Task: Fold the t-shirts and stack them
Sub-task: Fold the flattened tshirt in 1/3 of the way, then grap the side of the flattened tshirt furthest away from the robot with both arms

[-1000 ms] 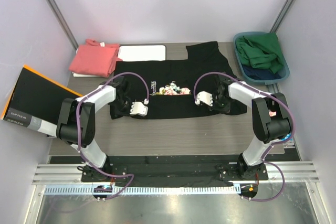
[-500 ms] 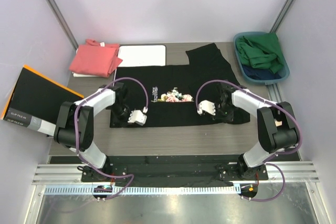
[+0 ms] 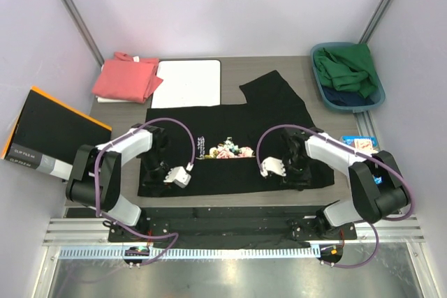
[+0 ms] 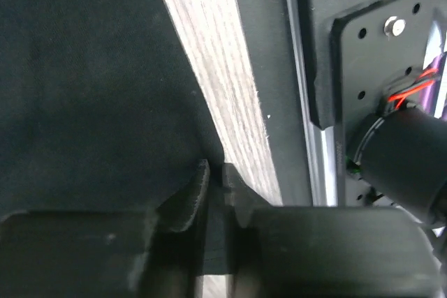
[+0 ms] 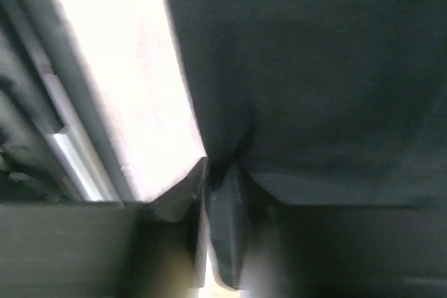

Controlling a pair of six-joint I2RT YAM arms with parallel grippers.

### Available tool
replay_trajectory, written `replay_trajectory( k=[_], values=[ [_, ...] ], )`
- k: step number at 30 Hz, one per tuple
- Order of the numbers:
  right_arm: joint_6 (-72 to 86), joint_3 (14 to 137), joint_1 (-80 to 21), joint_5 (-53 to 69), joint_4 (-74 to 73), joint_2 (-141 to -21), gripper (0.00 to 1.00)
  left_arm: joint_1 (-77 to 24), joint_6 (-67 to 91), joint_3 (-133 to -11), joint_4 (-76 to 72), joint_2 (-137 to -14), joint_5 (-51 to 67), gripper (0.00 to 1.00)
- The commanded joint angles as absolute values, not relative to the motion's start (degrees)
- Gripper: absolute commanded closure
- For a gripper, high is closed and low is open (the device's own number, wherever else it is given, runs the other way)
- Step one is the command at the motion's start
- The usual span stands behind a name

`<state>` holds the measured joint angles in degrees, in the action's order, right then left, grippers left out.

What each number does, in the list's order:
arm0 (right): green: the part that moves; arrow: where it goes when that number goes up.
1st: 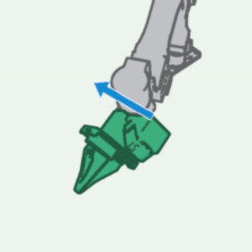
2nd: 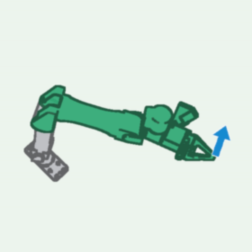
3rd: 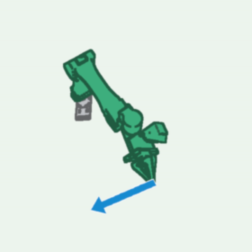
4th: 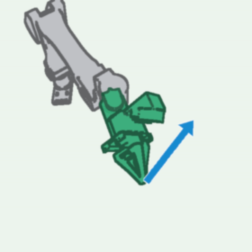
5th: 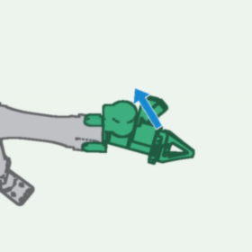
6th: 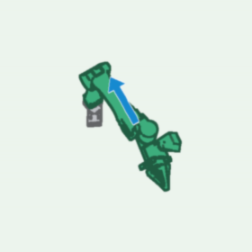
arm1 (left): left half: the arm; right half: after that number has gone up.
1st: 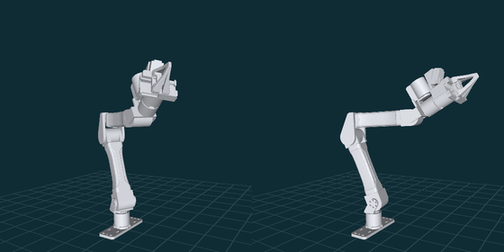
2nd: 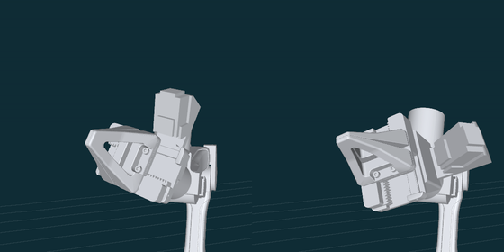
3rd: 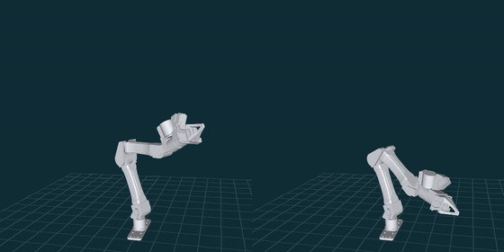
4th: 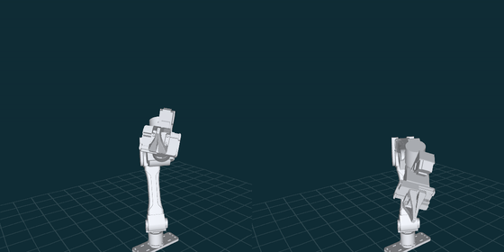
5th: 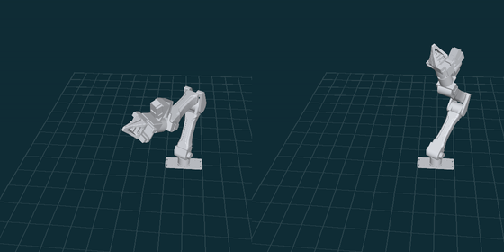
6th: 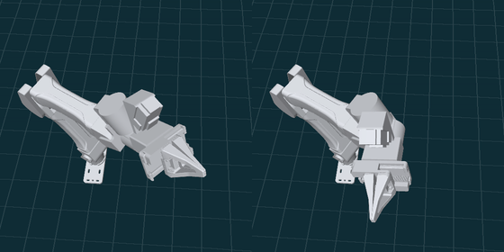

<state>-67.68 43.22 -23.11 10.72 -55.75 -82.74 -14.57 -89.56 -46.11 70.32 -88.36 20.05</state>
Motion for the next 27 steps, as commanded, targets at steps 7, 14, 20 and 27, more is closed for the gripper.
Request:
replay_trajectory(
  k=[7, 14, 20, 27],
  values=[
    [-61.7, 57.27, -22.51, 12.22, -61.88, -78.4, 0.43, -14.24, -78.94, -62.03, 74.1, -84.82, 25.4, 0.35],
    [-42.65, 76.79, -10.73, 12.21, -45.28, -97.24, 0.45, -10.29, -67.24, -79.26, 58.29, -92.79, 20.31, 0.29],
    [-26.56, 100.96, -5.28, 16.79, -39.92, -116.43, 0.46, -3.0, -68.55, -104.55, 61.95, -115.55, 15.22, 0.32],
    [-21.62, 121.6, -4.48, 16.26, -37.27, -132.44, 0.46, -0.79, -78.21, -123.83, 69.87, -130.33, 10.03, 0.32]
  ],
)
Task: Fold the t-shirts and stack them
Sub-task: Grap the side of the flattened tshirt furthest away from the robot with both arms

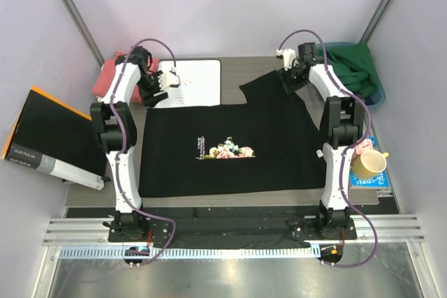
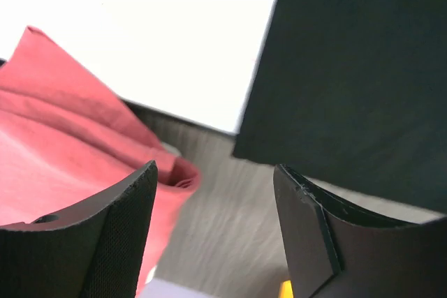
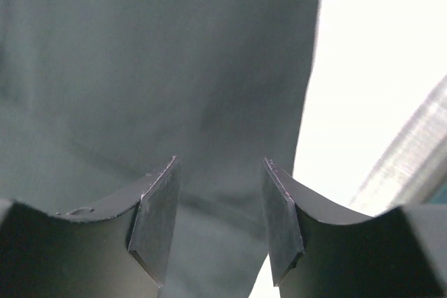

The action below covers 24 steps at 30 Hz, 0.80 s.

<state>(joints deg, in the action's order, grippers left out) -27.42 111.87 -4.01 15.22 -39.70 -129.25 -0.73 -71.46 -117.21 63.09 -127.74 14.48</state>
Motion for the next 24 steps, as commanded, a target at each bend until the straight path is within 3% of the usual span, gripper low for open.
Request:
replay_trajectory(
  k=[1, 6, 24],
  values=[
    [-21.36, 123.12, -4.57, 16.09, -37.18, -135.06, 0.46, -0.7, -79.27, -124.71, 70.66, -131.04, 9.5, 0.32],
    [-19.07, 128.75, -4.57, 15.2, -35.69, -139.56, 0.47, -0.79, -82.97, -124.72, 71.37, -133.94, 9.58, 0.33],
    [-17.84, 128.14, -3.95, 15.12, -34.37, -142.12, 0.5, -0.62, -84.02, -128.23, 68.56, -141.68, 7.21, 0.35]
  ],
)
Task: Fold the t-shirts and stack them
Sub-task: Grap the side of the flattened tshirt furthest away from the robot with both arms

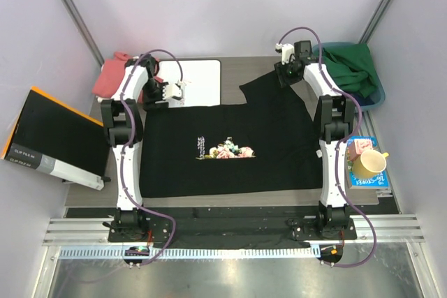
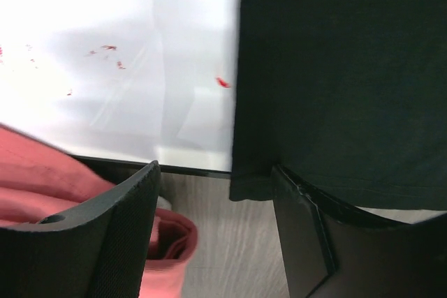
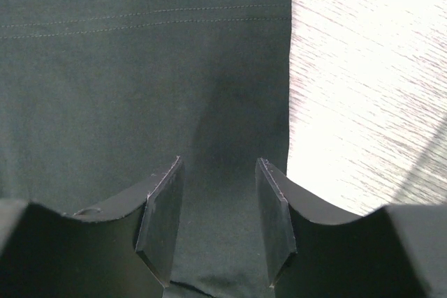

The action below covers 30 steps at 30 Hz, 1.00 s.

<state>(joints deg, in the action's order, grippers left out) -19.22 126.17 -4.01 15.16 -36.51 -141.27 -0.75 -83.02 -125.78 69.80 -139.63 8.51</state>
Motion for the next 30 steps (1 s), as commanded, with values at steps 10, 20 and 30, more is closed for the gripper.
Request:
replay_trajectory(
  k=[10, 20, 30],
  values=[
    [-13.98, 130.16, -3.78, 12.49, -30.51, -146.6, 0.5, -0.7, -83.94, -128.06, 69.7, -143.26, 7.56, 0.4],
    [-9.67, 135.26, -2.99, 9.41, -23.73, -149.5, 0.47, -1.23, -82.88, -125.34, 70.23, -142.47, 8.17, 0.48],
    [-7.03, 137.81, -3.6, 11.51, -18.81, -152.67, 0.41, -1.93, -81.91, -125.33, 70.49, -142.65, 8.35, 0.51]
  ],
)
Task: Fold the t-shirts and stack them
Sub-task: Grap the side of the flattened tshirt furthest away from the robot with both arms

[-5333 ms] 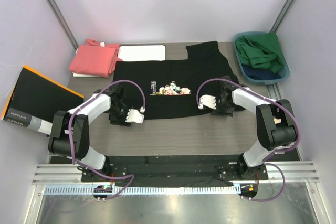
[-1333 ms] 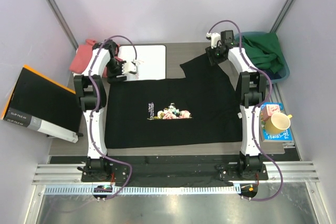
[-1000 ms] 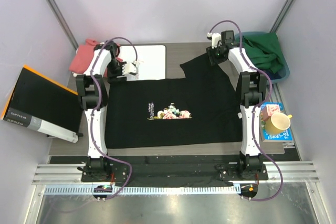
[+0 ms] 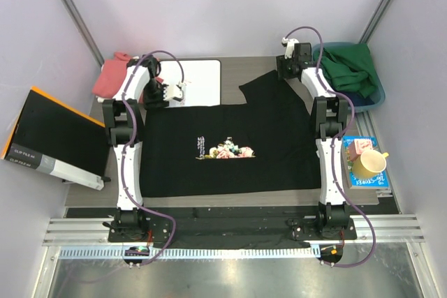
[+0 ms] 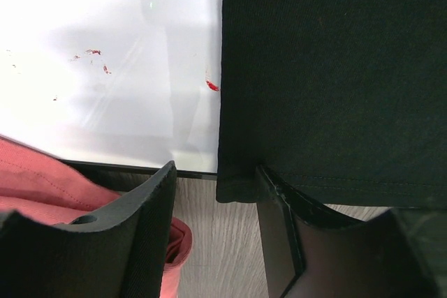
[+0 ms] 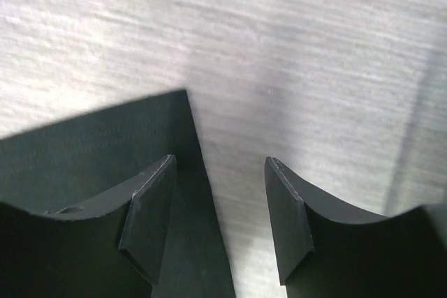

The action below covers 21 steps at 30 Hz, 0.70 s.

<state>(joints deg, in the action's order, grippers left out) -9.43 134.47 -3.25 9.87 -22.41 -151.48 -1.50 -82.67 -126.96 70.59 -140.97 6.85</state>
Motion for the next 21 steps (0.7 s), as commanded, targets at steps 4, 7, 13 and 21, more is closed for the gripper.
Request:
replay_trajectory(
  k=[4, 7, 13, 21],
  values=[
    [-6.59, 136.76, -4.83, 14.23, -18.54, -152.75, 0.41, -1.93, -81.74, -125.07, 70.84, -142.73, 8.09, 0.53],
    [-5.89, 136.58, -5.88, 14.24, -18.37, -153.19, 0.41, -2.02, -81.56, -124.98, 70.66, -142.65, 8.17, 0.56],
    [-4.92, 135.7, -6.77, 12.48, -18.54, -153.54, 0.51, -2.2, -81.12, -124.45, 70.31, -142.56, 8.26, 0.67],
    [-5.89, 133.77, -6.68, 8.53, -18.63, -152.67, 0.99, -2.99, -79.19, -122.78, 69.17, -142.38, 8.17, 1.0]
  ],
)
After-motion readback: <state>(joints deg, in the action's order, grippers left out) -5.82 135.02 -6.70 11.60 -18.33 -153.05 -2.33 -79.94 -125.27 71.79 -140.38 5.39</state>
